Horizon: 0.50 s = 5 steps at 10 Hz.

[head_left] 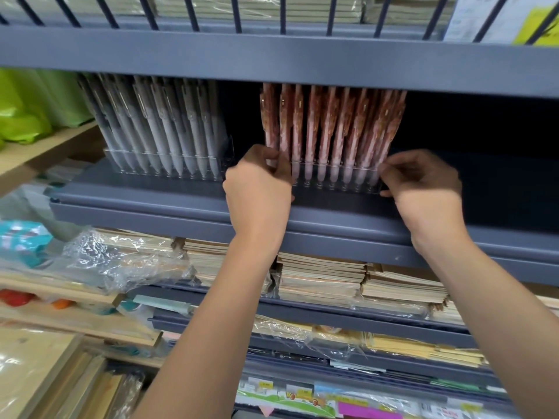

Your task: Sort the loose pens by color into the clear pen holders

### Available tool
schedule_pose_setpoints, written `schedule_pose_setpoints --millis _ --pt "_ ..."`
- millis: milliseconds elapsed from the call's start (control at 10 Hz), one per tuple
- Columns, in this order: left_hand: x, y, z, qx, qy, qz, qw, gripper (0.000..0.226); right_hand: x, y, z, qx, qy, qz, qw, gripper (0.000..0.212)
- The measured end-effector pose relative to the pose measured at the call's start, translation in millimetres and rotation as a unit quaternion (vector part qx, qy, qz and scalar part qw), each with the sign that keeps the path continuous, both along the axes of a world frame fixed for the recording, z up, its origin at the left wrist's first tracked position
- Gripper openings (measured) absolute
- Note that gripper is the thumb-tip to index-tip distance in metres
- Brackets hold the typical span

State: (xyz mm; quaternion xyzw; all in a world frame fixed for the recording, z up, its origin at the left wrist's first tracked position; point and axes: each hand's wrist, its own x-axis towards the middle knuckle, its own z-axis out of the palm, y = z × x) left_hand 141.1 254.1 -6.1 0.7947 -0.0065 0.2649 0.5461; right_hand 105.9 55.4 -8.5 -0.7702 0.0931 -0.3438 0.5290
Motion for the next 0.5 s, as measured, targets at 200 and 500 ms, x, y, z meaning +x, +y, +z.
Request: schedule_pose_setpoints --millis 200,500 --pt "-11 7 4 0.024 0.006 0.002 1.000 0.011 -5 2 1 0.021 -0.020 -0.006 1.000 0.012" --pt "-40 78 23 -0.074 0.110 -0.136 0.982 0.011 -30 17 12 0.080 0.043 -0.048 0.995 0.039"
